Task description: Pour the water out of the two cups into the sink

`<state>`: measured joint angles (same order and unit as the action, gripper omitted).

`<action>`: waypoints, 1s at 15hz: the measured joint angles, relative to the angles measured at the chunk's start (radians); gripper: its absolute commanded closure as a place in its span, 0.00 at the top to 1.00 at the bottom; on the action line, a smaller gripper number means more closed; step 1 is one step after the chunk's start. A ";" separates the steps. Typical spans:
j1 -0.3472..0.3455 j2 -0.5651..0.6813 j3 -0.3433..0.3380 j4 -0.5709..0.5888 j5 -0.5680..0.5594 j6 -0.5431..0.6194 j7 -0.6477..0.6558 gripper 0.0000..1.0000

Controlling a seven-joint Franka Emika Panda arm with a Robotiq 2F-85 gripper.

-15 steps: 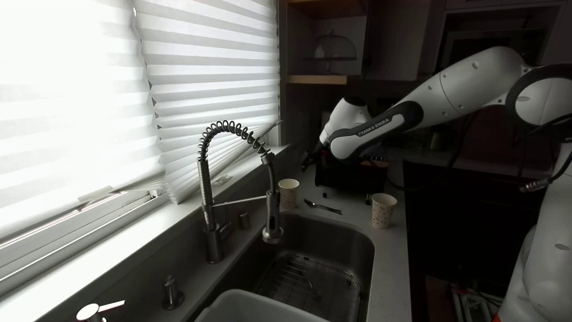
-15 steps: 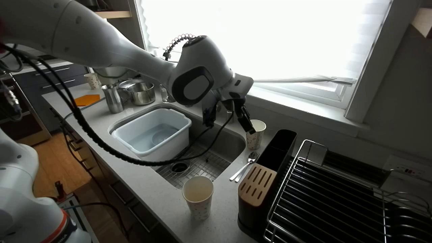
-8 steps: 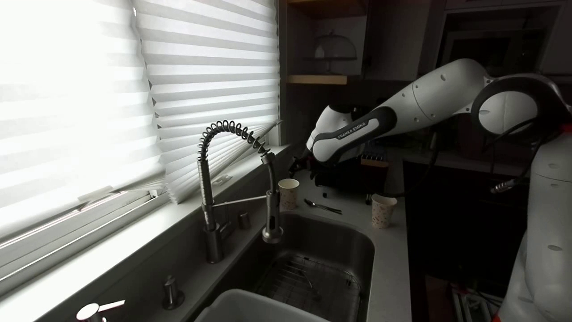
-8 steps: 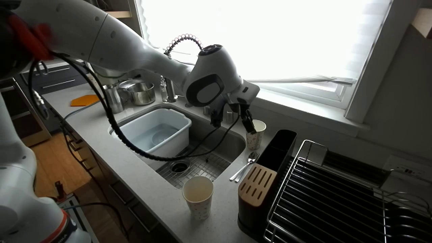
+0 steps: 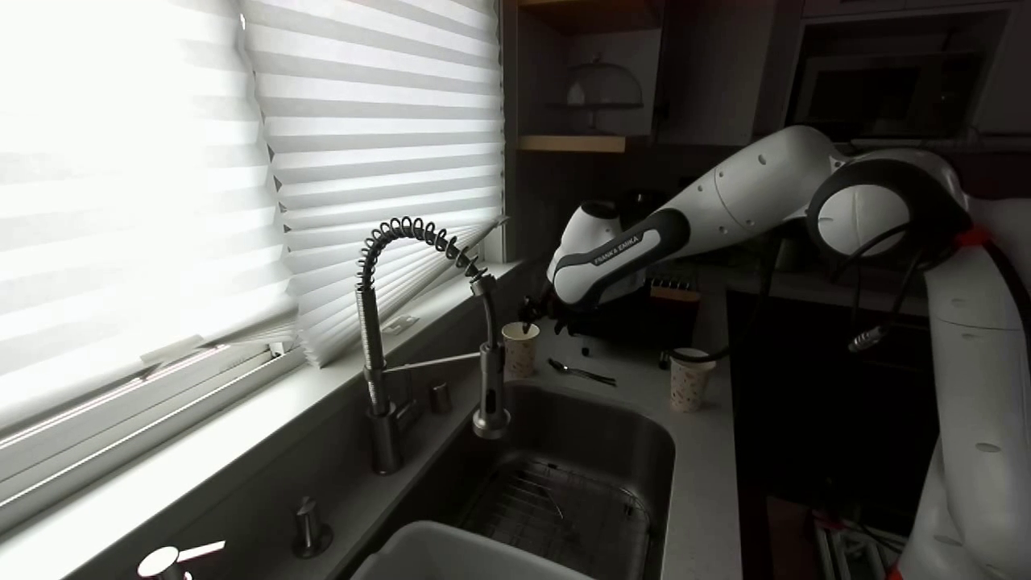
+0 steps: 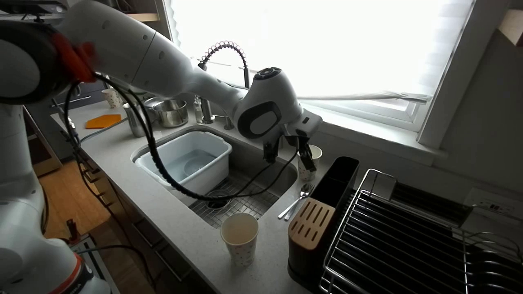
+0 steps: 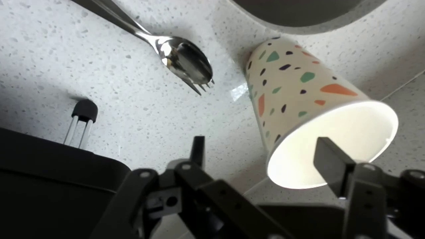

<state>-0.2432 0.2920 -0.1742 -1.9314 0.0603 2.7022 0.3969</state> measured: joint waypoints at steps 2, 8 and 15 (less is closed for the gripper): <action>0.000 0.015 -0.003 0.013 0.007 -0.004 0.000 0.38; 0.001 0.029 -0.002 0.038 0.028 -0.027 -0.013 0.00; 0.004 0.023 0.009 0.045 0.057 -0.036 -0.100 0.01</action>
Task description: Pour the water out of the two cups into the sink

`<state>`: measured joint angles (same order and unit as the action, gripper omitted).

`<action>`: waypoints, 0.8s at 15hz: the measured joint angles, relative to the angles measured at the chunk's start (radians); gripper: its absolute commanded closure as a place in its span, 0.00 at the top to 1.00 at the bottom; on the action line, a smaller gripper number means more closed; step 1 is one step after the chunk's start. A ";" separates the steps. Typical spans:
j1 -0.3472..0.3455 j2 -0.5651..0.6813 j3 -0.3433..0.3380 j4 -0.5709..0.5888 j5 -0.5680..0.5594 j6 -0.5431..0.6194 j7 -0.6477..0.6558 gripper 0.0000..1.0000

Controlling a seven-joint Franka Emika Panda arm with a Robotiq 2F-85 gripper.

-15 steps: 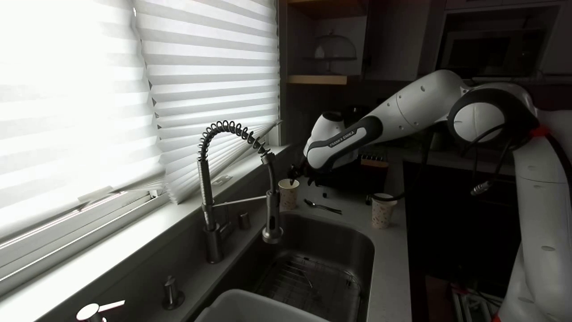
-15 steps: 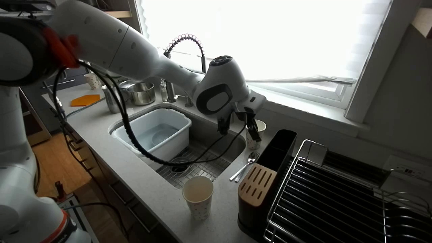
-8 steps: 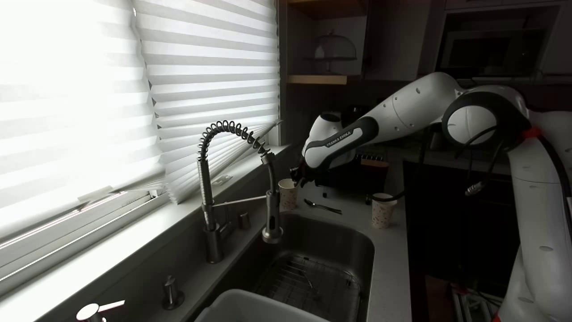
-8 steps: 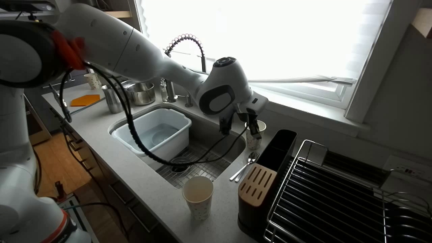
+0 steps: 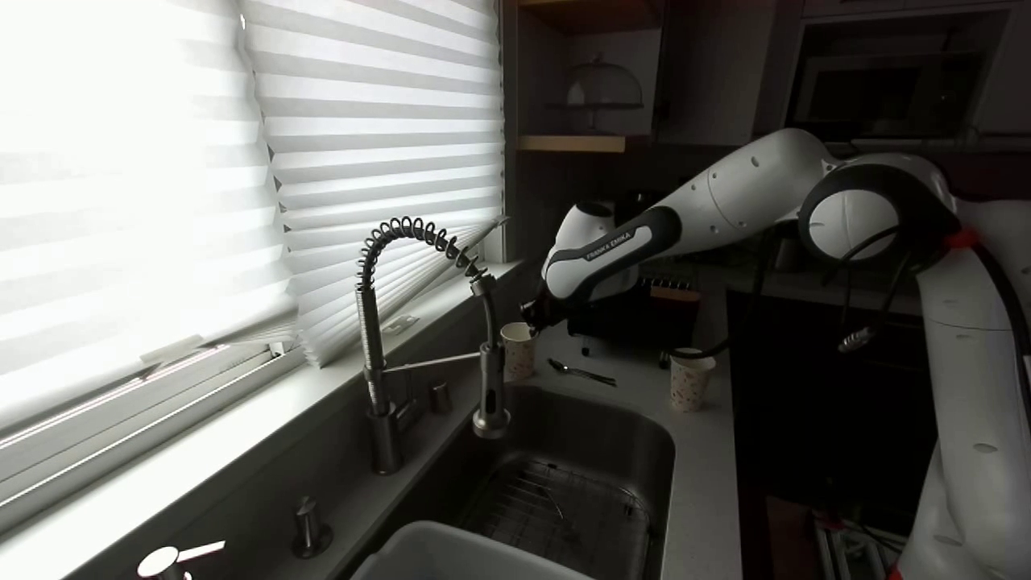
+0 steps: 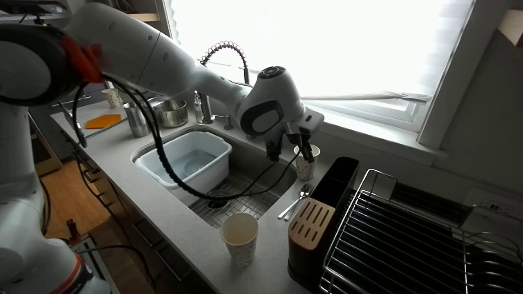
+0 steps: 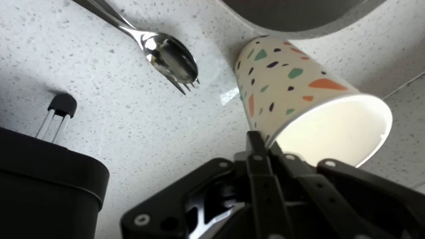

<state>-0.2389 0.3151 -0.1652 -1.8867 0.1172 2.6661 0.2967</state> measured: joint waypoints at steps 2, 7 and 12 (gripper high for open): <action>0.002 -0.020 0.012 -0.005 0.003 0.000 -0.058 0.01; 0.031 -0.161 0.024 -0.087 -0.022 0.002 -0.219 0.04; 0.042 -0.259 0.024 -0.171 -0.038 0.003 -0.266 0.04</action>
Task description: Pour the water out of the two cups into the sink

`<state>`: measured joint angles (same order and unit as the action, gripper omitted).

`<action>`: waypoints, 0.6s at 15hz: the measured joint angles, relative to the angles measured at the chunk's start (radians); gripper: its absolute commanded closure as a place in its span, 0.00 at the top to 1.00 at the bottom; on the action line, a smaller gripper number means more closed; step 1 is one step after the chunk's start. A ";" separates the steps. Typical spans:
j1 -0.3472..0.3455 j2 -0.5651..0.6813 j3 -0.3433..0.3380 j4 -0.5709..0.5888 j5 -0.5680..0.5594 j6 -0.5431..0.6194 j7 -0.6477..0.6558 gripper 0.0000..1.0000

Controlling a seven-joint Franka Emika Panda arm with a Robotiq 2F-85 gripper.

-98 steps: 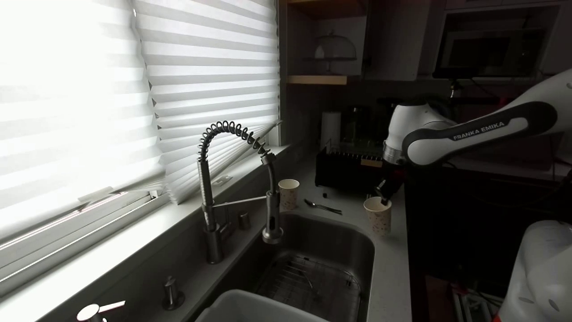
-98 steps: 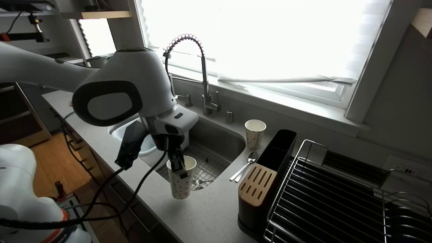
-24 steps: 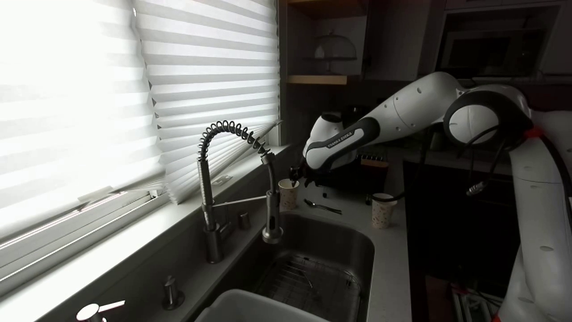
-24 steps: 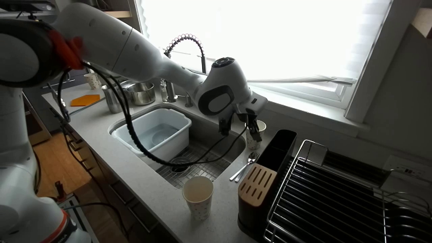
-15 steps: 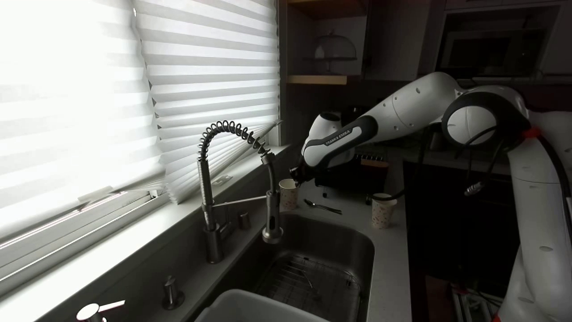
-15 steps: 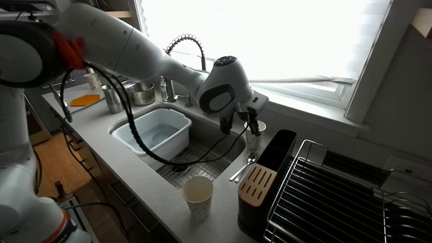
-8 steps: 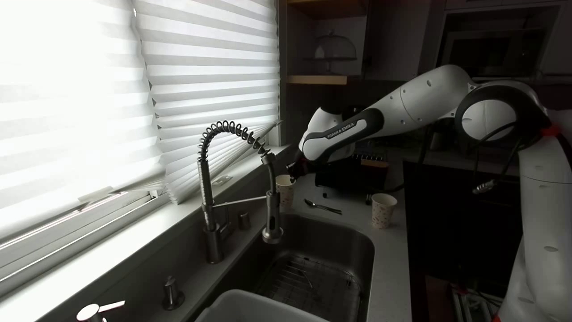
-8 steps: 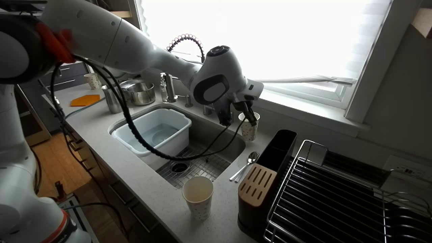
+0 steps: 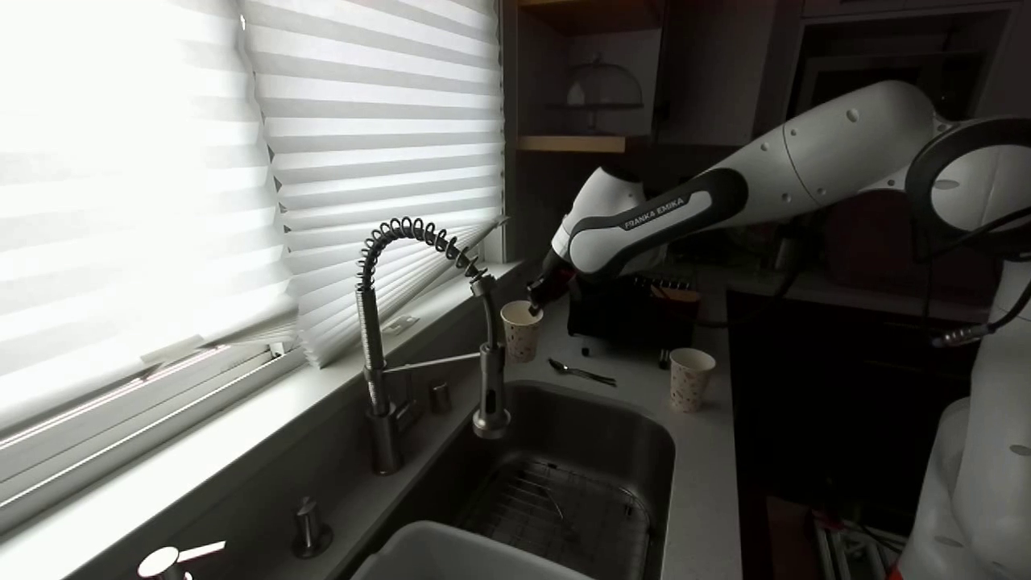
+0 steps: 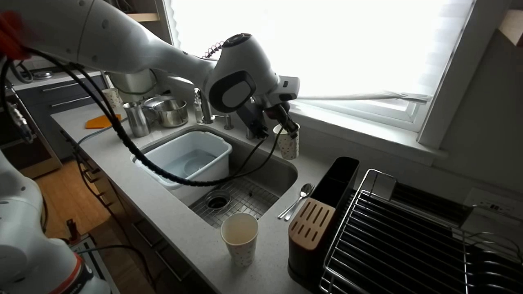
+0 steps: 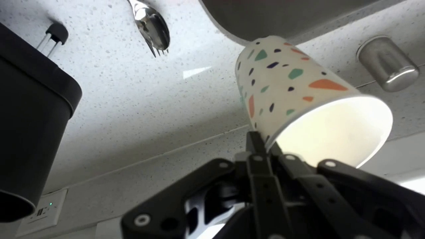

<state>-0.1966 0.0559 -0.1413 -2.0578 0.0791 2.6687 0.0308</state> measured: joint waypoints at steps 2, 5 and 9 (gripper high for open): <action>0.000 0.000 0.000 -0.005 -0.001 0.001 -0.001 0.01; 0.002 0.001 0.000 -0.008 0.002 0.002 -0.009 0.01; 0.020 -0.015 0.009 -0.023 -0.003 0.005 -0.089 0.01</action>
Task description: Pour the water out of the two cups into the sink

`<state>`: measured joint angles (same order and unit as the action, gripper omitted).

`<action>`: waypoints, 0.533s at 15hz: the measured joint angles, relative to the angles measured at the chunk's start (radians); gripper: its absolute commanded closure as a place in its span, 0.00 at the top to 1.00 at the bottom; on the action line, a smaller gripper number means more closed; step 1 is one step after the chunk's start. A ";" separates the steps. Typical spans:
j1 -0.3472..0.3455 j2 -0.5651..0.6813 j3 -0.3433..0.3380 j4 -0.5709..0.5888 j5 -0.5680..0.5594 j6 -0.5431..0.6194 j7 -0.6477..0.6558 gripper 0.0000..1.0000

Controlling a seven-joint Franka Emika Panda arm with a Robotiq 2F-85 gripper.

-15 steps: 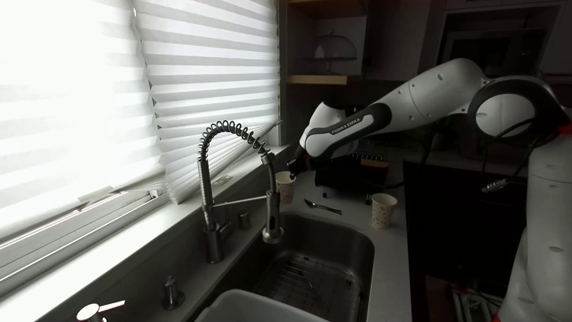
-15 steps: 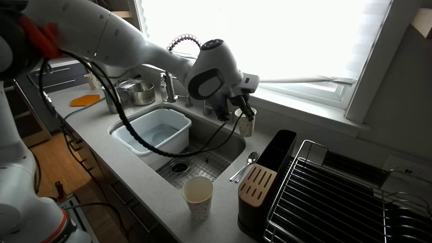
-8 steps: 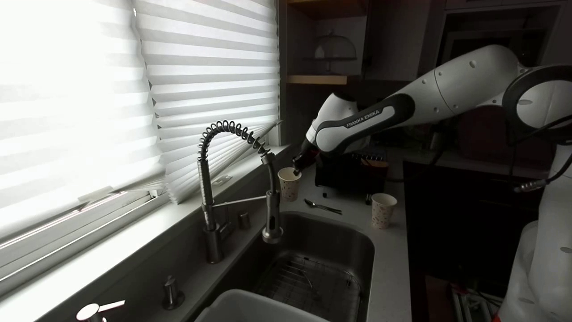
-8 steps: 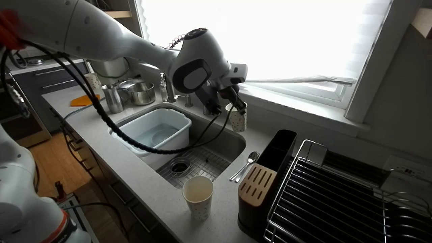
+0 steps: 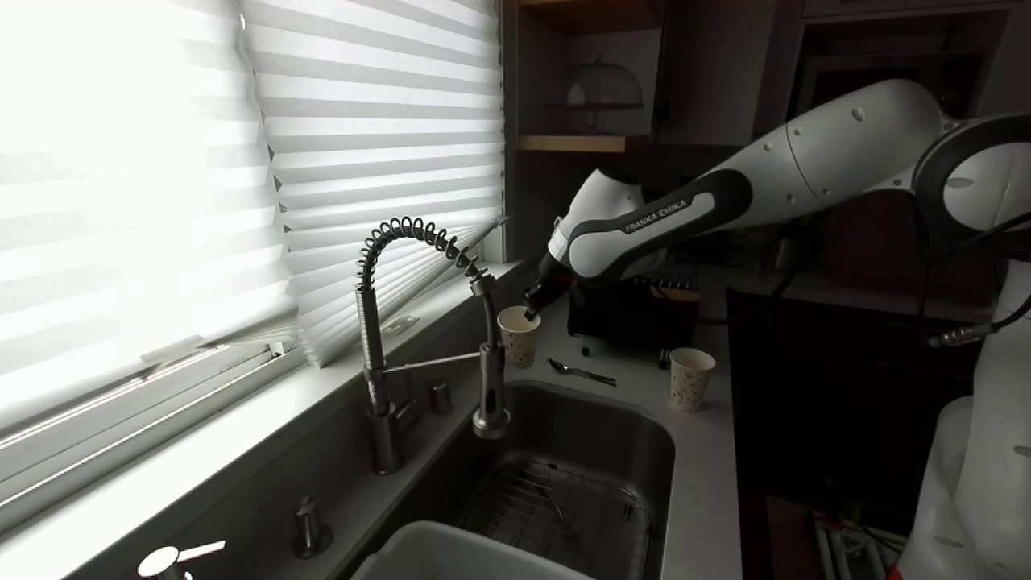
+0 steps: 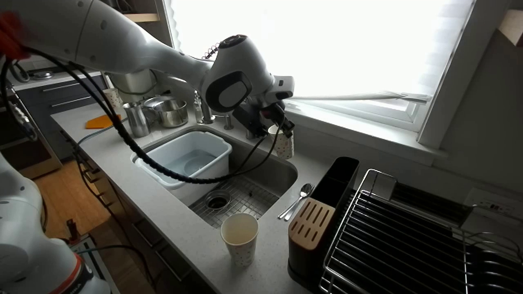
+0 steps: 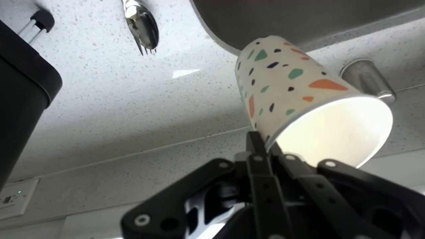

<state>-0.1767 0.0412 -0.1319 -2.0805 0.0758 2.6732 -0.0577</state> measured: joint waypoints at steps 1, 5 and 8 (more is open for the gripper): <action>0.007 -0.007 0.003 -0.005 -0.010 0.006 -0.016 0.01; 0.026 -0.047 0.006 -0.045 -0.134 0.080 -0.033 0.01; 0.022 -0.076 0.005 -0.095 -0.293 0.174 -0.004 0.01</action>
<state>-0.1543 -0.0352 -0.1266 -2.1753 -0.2172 2.8467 -0.0620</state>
